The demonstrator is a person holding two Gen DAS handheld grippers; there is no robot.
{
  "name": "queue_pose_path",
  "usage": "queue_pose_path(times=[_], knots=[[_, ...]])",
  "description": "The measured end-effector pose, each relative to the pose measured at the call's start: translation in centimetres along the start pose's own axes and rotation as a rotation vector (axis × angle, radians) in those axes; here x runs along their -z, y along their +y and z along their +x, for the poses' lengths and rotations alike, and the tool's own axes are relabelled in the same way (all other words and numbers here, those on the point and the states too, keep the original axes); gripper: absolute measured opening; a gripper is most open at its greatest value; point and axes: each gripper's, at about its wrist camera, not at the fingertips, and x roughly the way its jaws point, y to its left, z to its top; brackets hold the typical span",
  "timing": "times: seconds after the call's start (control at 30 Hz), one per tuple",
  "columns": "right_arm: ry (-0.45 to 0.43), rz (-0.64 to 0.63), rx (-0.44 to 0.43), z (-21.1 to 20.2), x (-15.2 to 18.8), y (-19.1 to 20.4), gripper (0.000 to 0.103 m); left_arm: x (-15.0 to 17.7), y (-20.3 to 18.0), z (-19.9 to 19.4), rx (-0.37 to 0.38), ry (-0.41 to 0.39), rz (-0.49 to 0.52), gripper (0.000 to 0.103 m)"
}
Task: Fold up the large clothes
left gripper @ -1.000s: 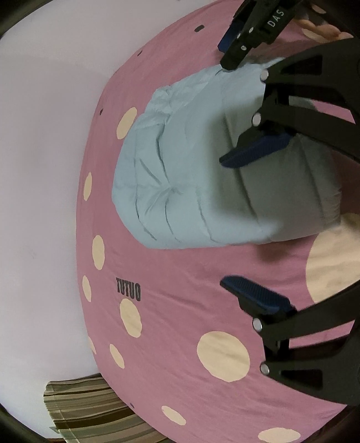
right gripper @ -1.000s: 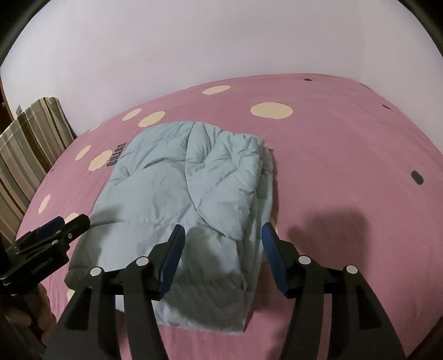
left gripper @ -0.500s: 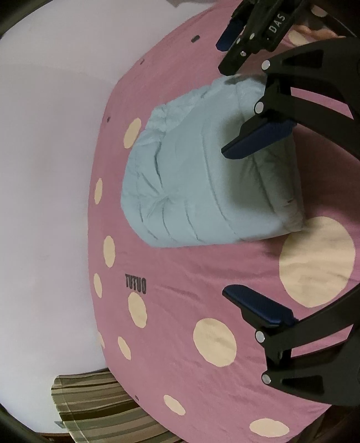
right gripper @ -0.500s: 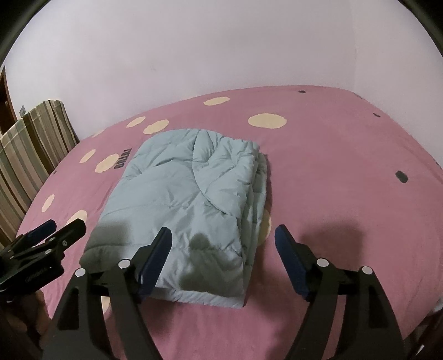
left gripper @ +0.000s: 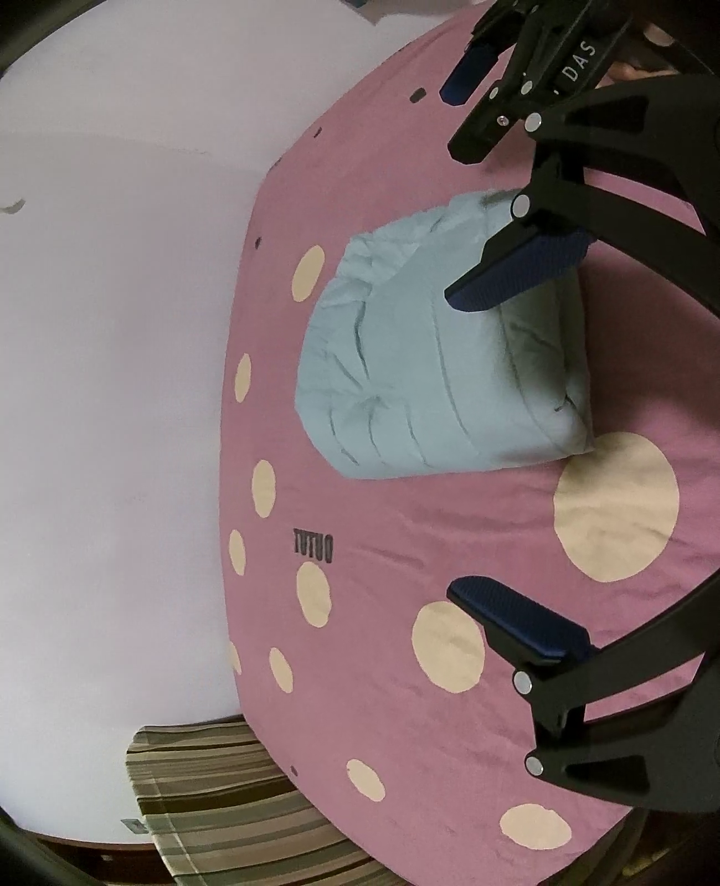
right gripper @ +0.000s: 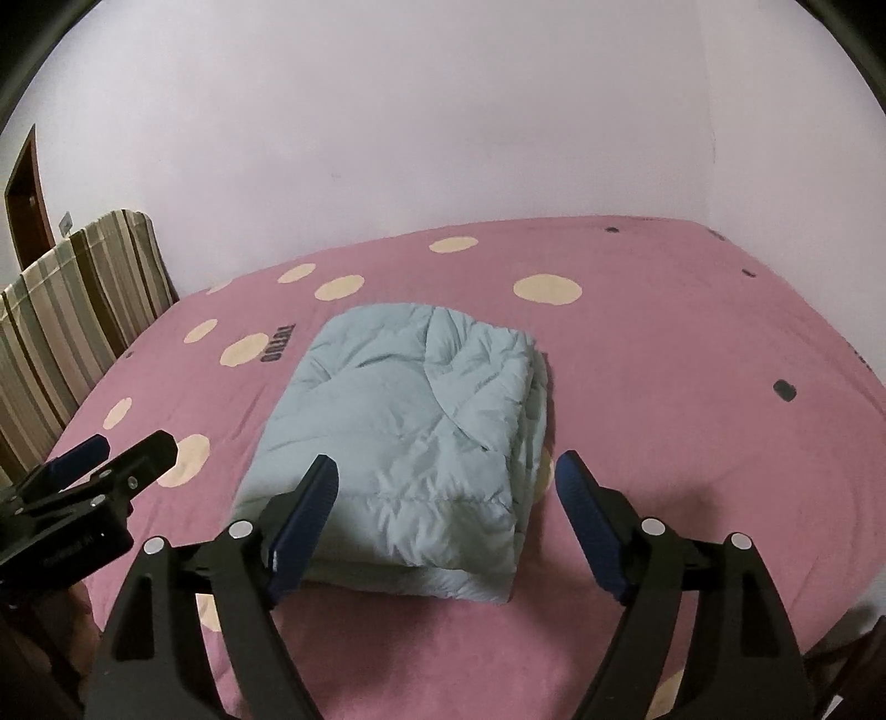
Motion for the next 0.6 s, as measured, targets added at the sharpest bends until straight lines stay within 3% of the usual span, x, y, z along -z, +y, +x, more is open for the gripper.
queue_pose_path(times=[0.33,0.6], knots=[[-0.031,-0.022,0.024,-1.4,-0.1,0.7,0.082,-0.6,0.0,-2.3,0.007,-0.049,-0.008,0.098],[-0.038,-0.022,0.032,-1.4,-0.3,0.7,0.082,-0.5,0.0,-2.2,-0.001,-0.036,-0.019,0.098]])
